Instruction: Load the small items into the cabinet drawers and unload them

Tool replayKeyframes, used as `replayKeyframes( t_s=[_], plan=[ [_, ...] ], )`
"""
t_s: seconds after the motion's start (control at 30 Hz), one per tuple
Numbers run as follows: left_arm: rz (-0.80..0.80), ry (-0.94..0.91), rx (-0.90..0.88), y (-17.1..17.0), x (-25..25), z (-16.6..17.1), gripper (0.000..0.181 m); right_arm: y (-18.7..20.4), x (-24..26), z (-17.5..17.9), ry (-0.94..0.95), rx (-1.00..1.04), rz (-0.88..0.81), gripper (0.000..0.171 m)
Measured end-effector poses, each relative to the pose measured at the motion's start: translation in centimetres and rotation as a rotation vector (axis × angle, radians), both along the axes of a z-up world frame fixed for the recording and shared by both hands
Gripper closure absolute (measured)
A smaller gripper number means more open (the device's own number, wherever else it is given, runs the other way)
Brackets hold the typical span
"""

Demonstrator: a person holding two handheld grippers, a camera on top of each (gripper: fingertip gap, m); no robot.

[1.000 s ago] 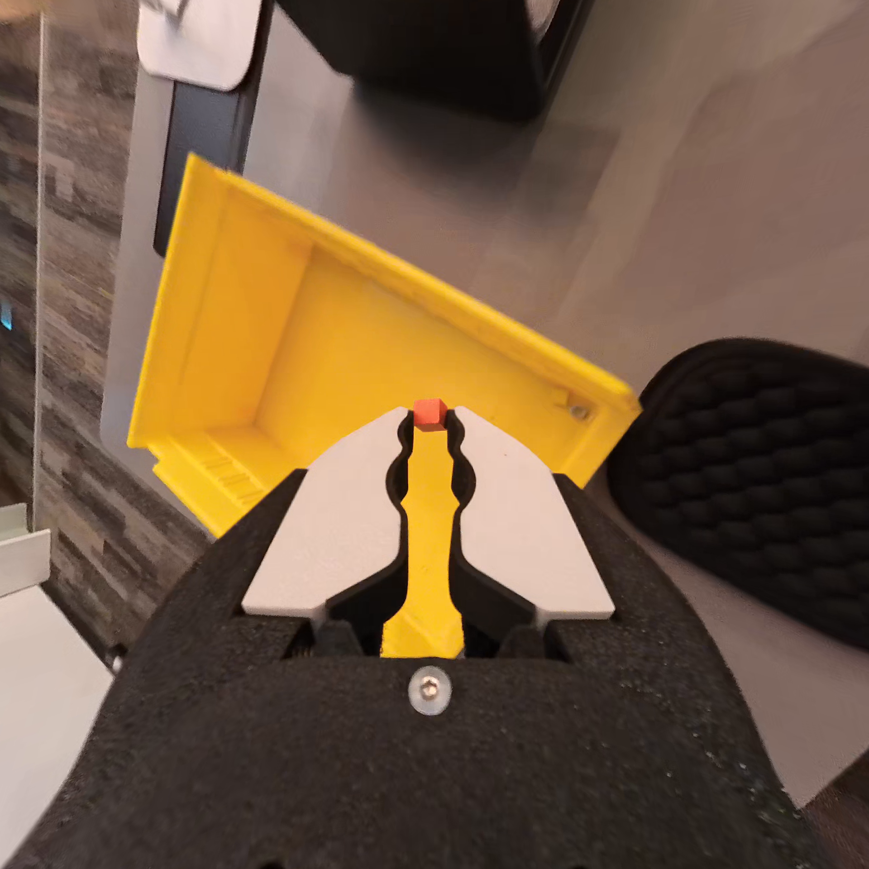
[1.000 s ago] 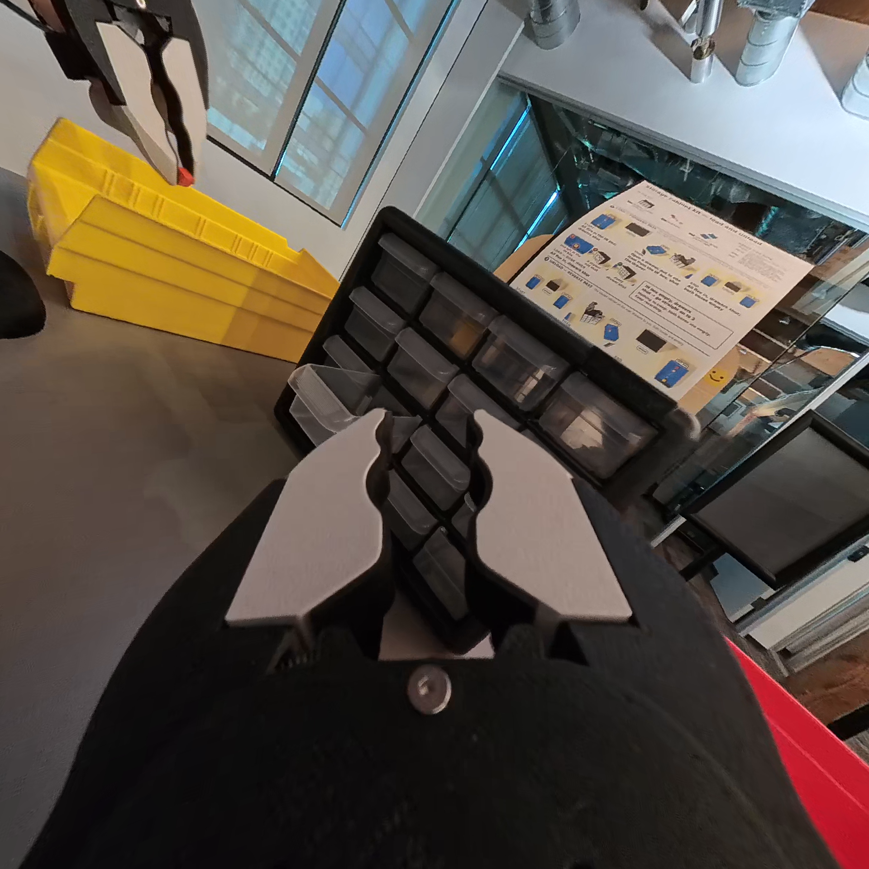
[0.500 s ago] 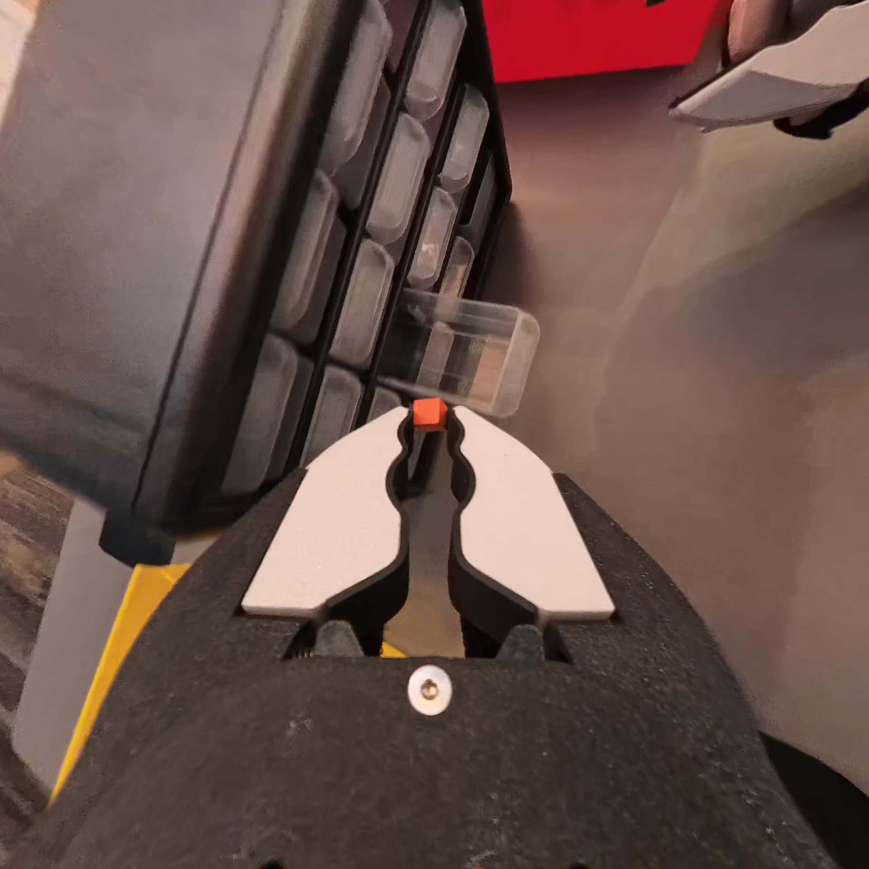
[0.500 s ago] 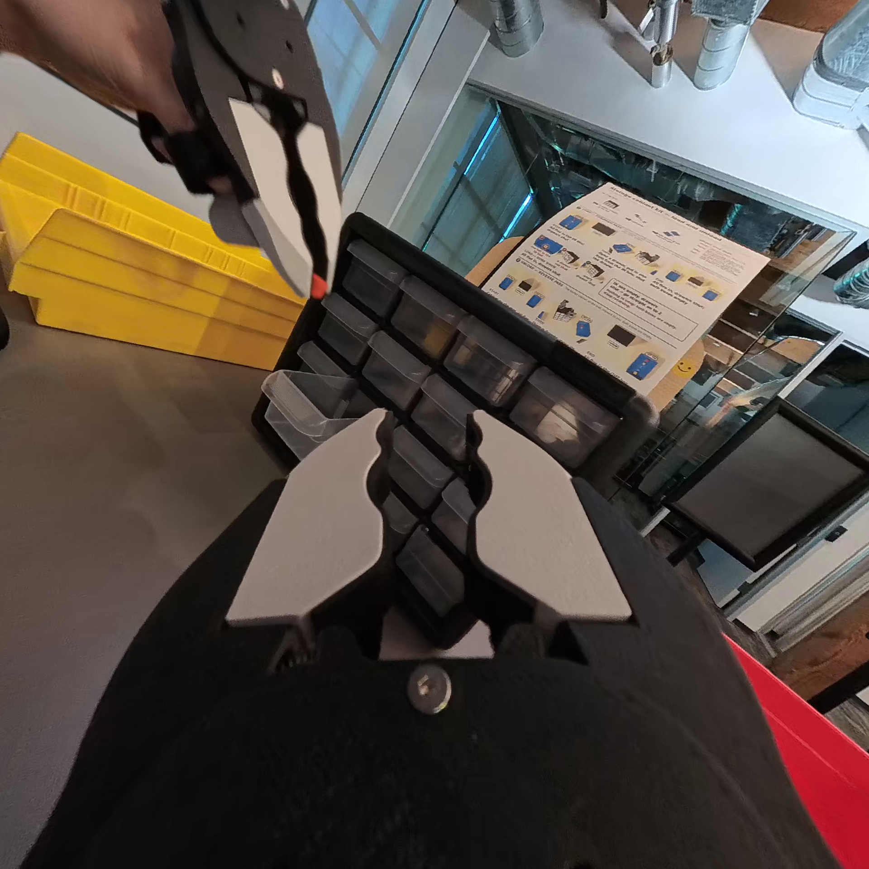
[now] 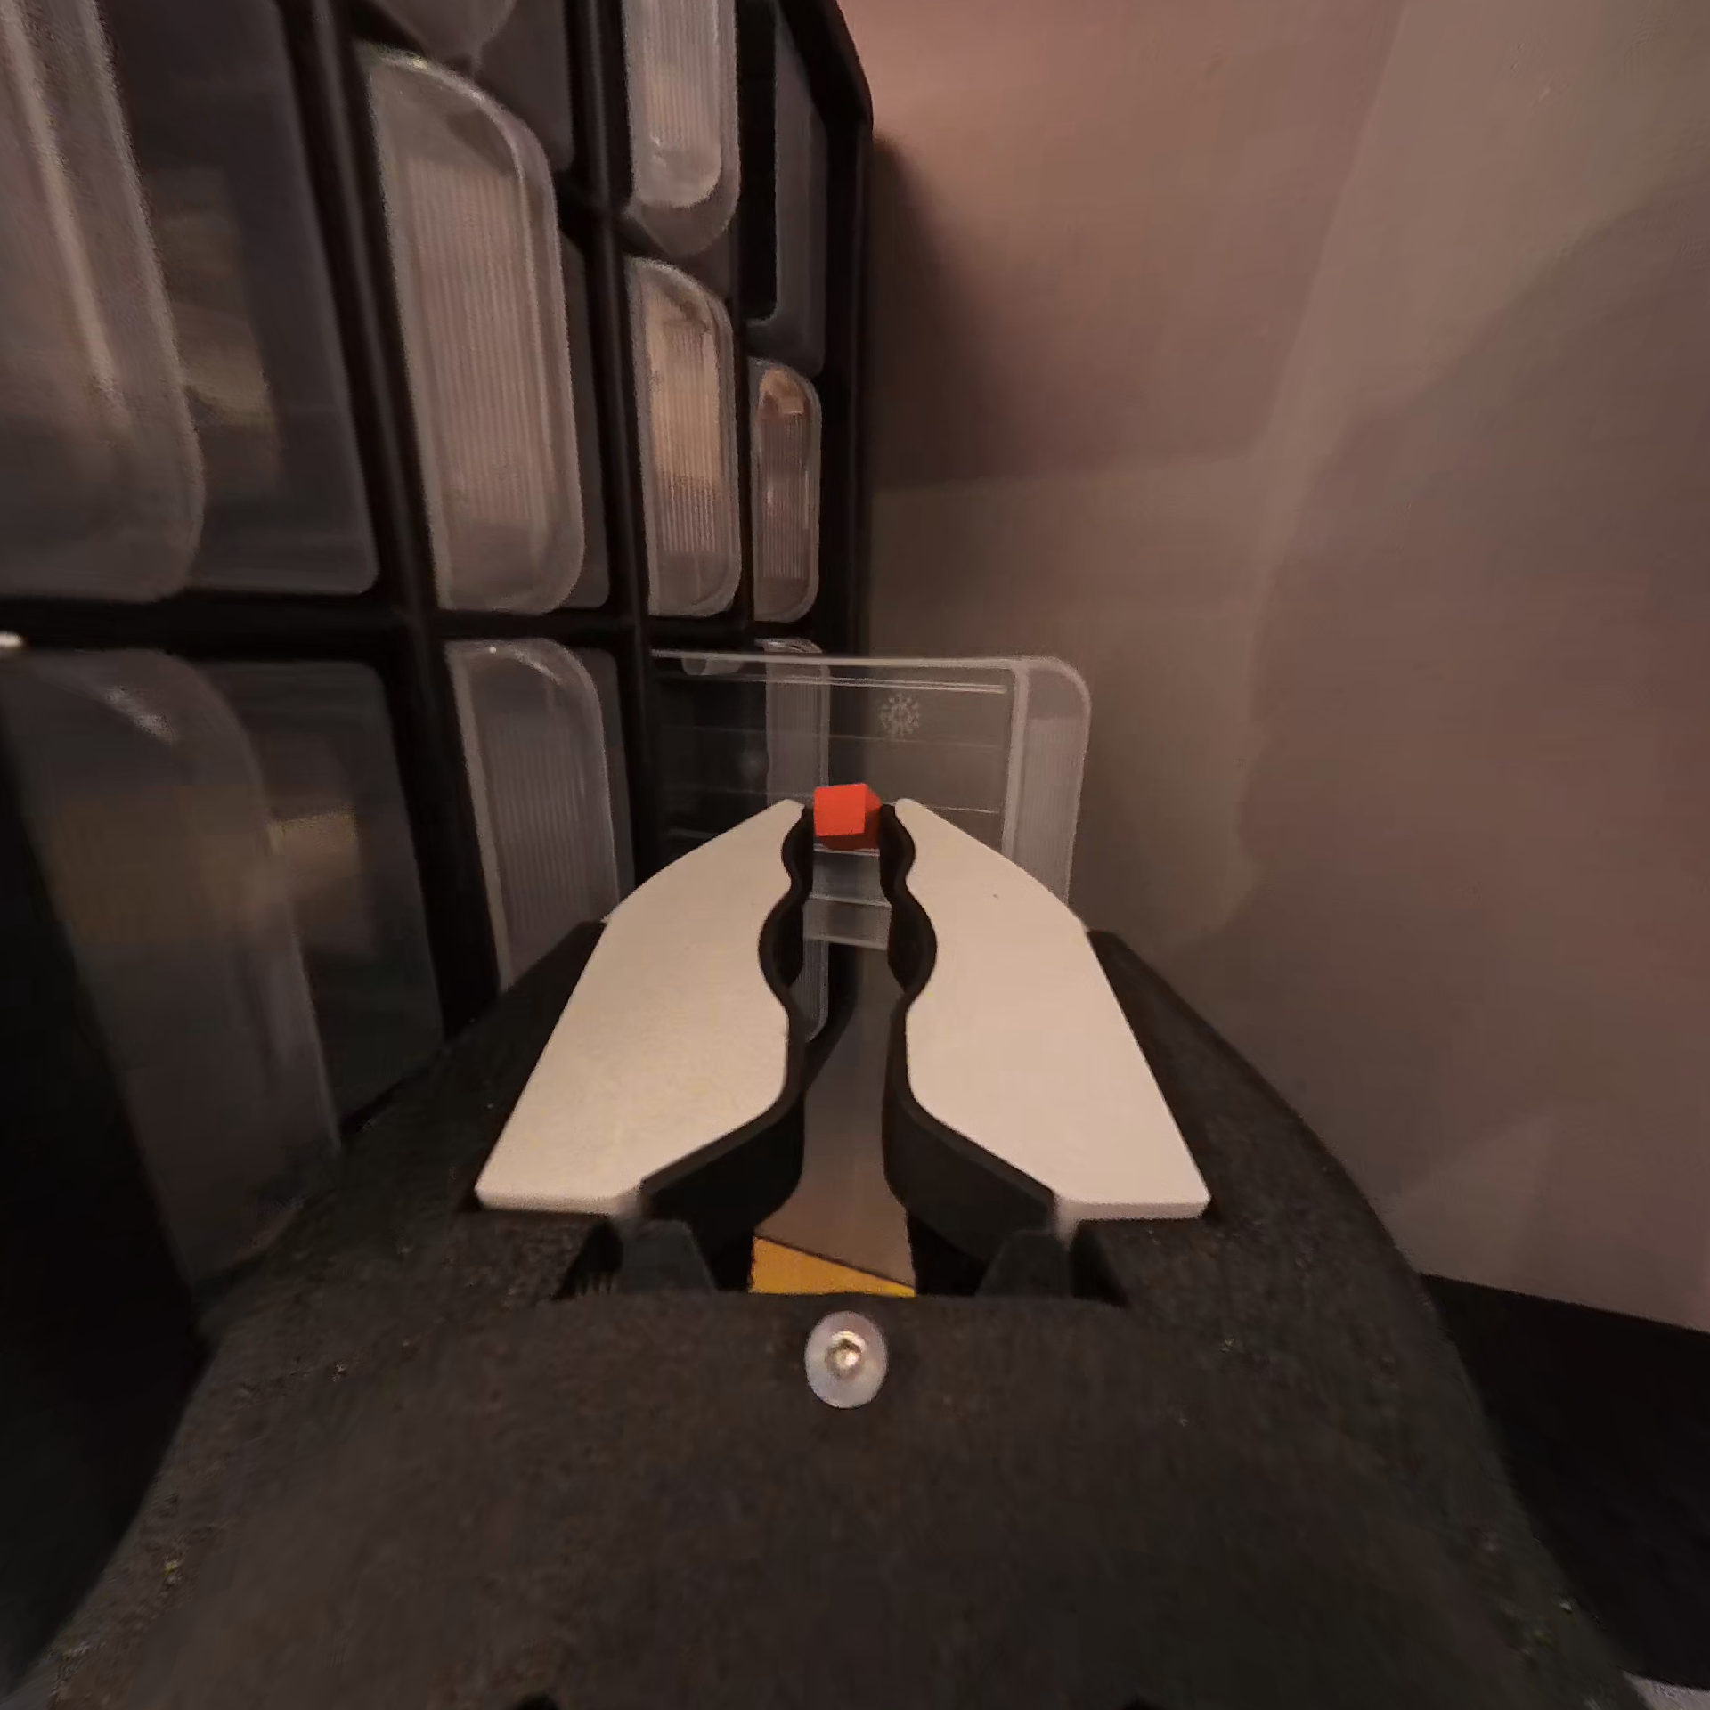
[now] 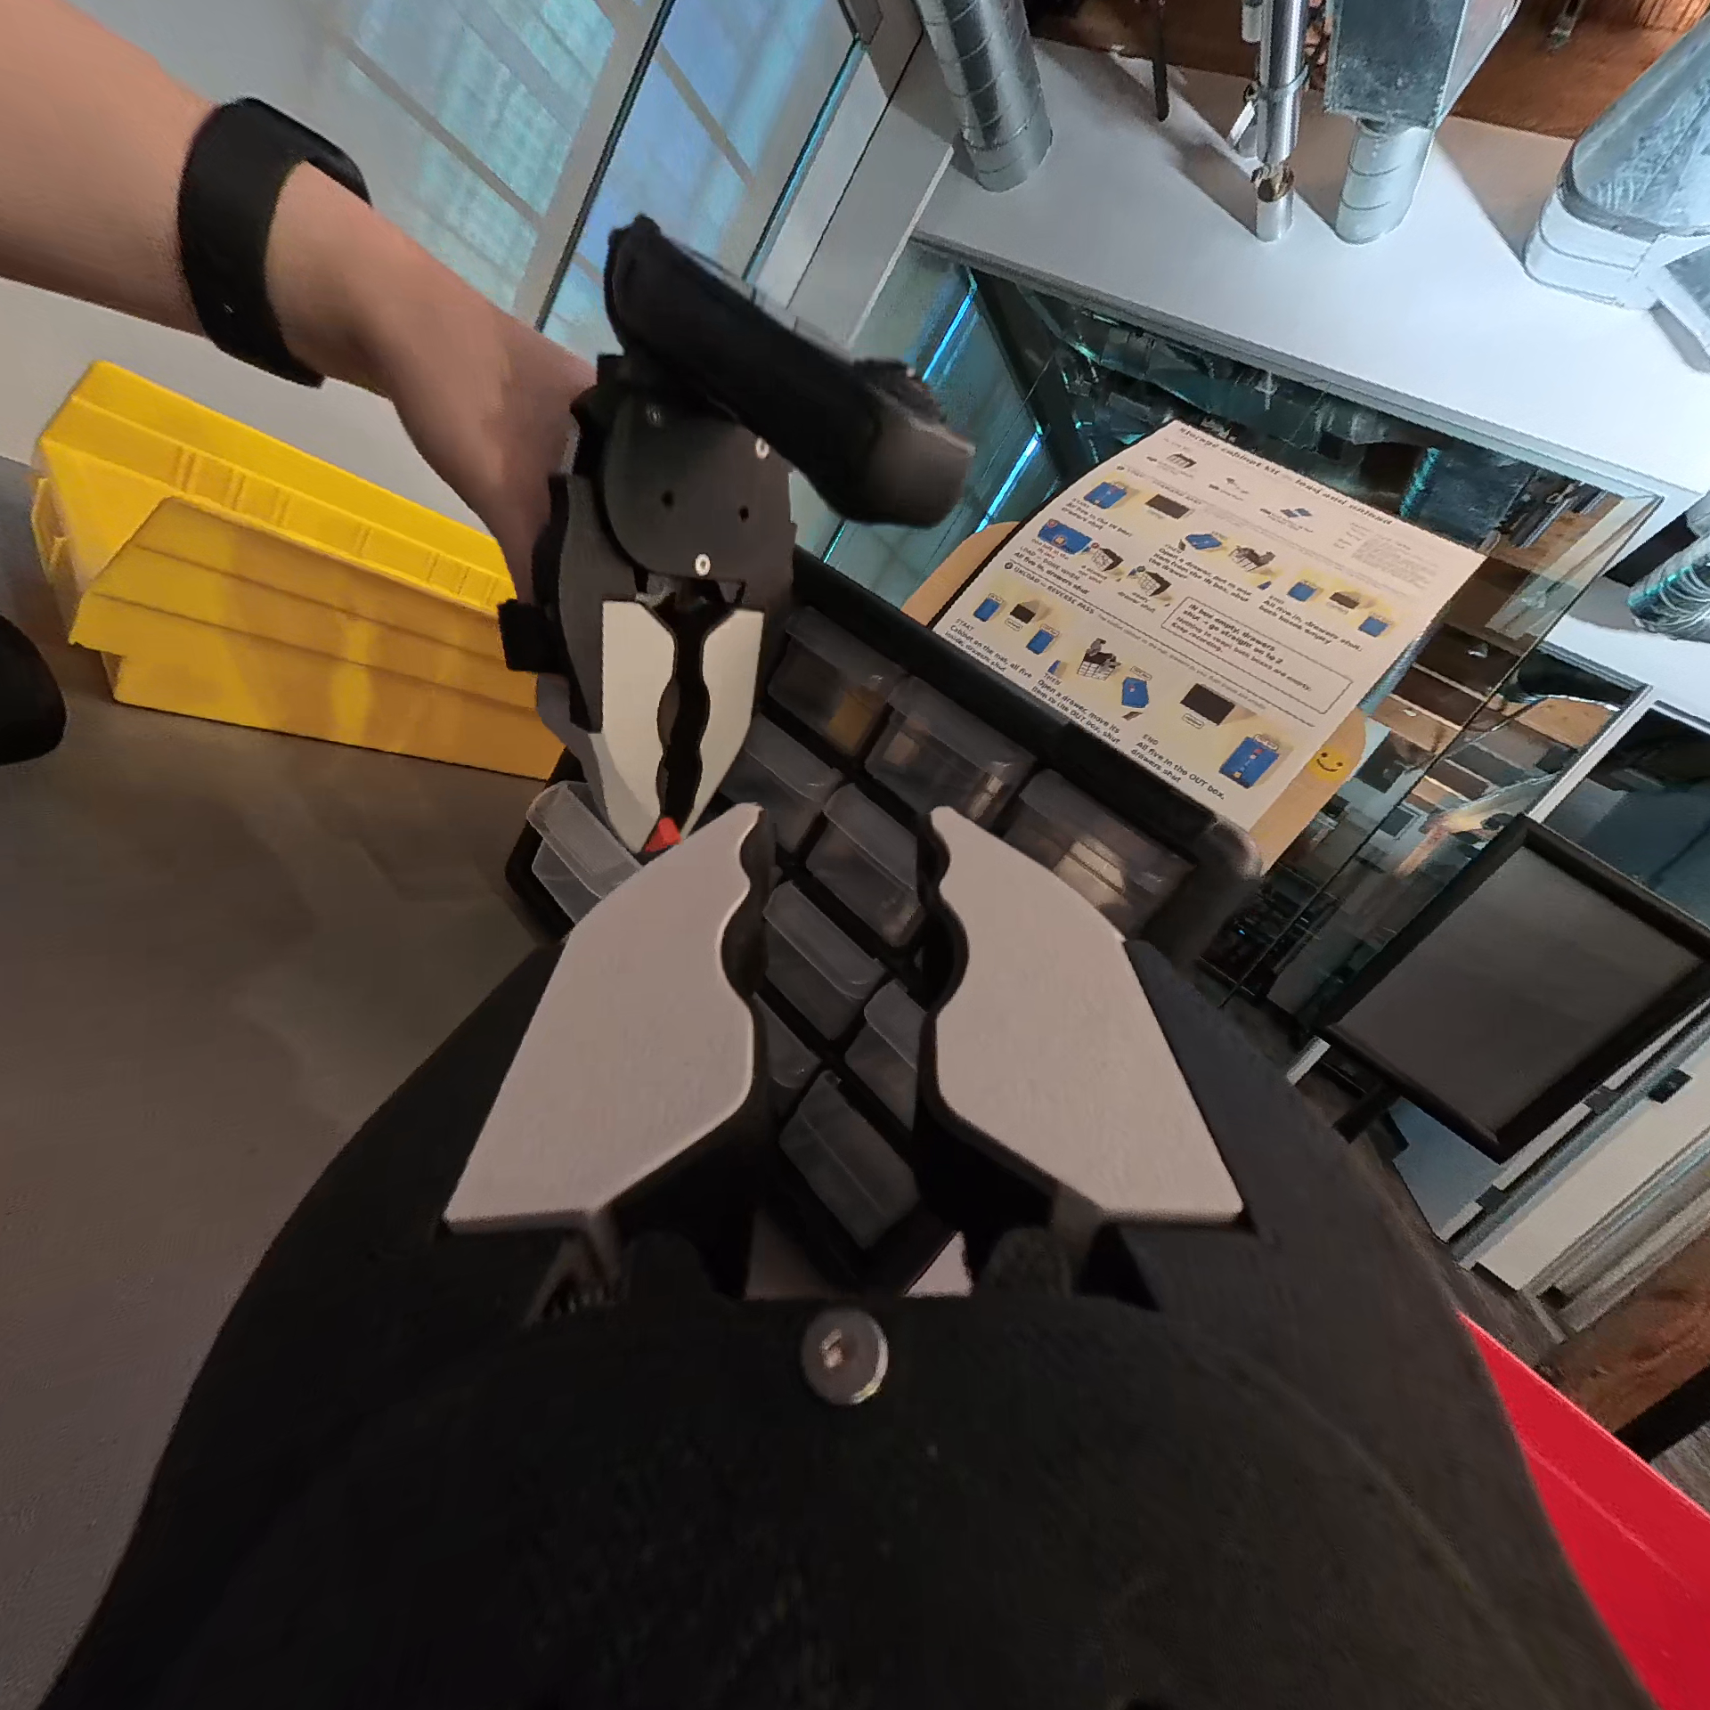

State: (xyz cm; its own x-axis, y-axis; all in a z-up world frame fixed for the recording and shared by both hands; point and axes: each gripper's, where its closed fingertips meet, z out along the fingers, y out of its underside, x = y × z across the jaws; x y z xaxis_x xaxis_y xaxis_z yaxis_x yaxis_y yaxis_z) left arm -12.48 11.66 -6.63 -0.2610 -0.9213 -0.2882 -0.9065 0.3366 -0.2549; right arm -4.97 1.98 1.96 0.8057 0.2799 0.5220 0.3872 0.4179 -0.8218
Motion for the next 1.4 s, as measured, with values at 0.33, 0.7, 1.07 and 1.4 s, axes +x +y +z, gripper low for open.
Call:
replayKeyframes(
  t_s=[0.33,0.7,1.07,1.4],
  plan=[
    [-0.073,0.083,-0.028,-0.4,0.3,-0.7,0.168,-0.2,0.2,0.3,0.005,0.01,-0.004,0.141],
    [-0.055,0.059,-0.083,-0.9,0.6,-0.4,0.166,-0.1,0.3,0.3,0.001,0.007,-0.008,0.141],
    [0.057,-0.232,-0.05,-1.1,0.0,6.1,0.164,0.3,-0.8,-1.0,-0.033,-0.047,0.015,0.141],
    [0.355,-0.788,0.102,1.3,-5.8,19.3,0.165,3.5,-5.5,-7.8,-0.117,-0.315,0.004,0.146]
  ],
)
